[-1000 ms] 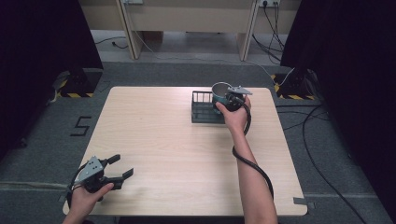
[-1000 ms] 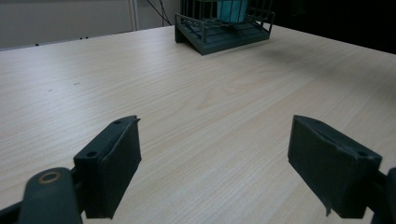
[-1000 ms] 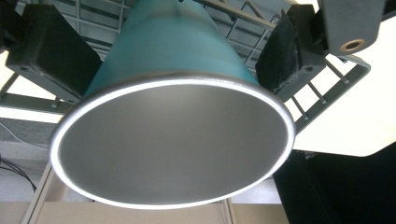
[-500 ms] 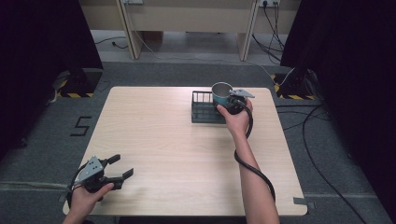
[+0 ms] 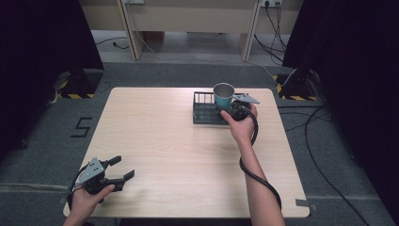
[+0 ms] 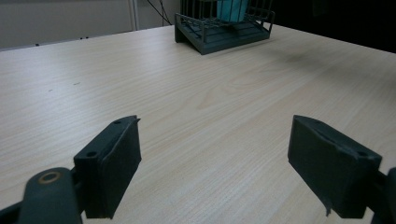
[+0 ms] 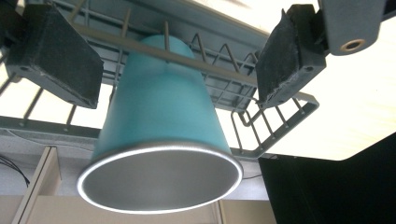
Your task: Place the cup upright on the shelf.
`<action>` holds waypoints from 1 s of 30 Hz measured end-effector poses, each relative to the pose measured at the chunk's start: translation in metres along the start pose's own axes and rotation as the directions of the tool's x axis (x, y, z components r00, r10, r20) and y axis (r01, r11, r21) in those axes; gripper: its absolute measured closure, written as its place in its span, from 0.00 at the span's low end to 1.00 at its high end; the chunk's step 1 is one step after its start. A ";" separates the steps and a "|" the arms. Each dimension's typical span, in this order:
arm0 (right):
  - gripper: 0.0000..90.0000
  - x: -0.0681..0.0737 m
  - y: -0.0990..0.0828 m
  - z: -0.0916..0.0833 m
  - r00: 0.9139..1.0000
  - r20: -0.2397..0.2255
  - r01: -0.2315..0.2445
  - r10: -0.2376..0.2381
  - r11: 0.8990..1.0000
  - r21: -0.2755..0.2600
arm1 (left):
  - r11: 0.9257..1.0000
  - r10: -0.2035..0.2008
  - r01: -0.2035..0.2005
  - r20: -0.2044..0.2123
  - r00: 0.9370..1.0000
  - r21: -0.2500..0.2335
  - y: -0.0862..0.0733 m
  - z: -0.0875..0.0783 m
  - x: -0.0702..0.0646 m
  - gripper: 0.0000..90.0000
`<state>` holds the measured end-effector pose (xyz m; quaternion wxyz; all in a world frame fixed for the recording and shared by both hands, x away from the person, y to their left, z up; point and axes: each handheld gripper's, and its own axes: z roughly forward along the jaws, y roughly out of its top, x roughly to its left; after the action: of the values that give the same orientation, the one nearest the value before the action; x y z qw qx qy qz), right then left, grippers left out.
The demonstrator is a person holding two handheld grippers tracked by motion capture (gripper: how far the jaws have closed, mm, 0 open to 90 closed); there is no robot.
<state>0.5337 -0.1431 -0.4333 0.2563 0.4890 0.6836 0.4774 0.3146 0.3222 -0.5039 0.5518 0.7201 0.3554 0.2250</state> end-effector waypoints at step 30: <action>0.17 0.007 -0.036 -0.053 0.998 -0.043 0.039 -0.040 0.999 -0.012 | 1.000 -0.001 0.001 -0.004 1.000 0.007 0.000 0.001 0.000 0.18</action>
<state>0.4725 -0.1598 -0.4434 0.2536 0.4636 0.6958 0.4865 0.3151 0.3220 -0.5043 0.5487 0.7213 0.3576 0.2253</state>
